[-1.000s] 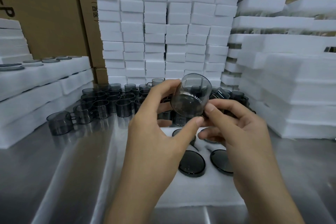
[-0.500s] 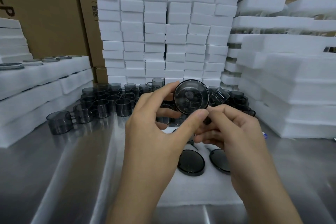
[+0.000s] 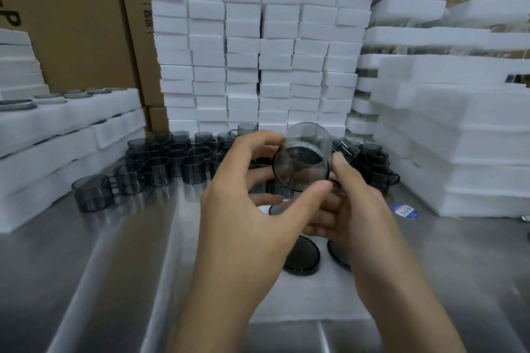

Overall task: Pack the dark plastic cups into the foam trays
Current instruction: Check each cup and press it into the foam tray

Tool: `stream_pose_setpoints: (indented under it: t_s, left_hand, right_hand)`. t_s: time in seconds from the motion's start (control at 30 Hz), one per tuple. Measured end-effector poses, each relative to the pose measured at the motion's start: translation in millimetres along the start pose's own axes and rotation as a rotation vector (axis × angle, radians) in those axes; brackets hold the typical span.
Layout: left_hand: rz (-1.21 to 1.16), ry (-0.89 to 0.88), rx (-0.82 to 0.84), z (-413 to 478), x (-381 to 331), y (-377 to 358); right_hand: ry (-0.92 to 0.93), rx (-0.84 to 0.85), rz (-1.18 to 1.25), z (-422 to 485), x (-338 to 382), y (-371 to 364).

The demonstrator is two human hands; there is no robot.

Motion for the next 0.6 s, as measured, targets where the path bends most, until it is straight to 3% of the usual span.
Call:
stream_pose_setpoints:
  t_s: [0.27, 0.6]
  left_hand:
    - [0.133, -0.033, 0.078, -4.4, -1.6, 2.9]
    - [0.035, 0.024, 0.043, -2.7, -3.2, 10.0]
  right_hand:
    - [0.149, -0.060, -0.077, -6.6, 1.0, 1.9]
    - [0.331, 0.094, -0.064, -21.7, 7.7, -17.8]
Point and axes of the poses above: each hand's wrist, its own z-axis towards the middle knuckle, its own y-axis out of the back of the hand, x = y × z, the point moved 3 cm from there along z, towards the middle knuckle, and after that the axes turned 1 degree about -y, right-handed, at the moved point
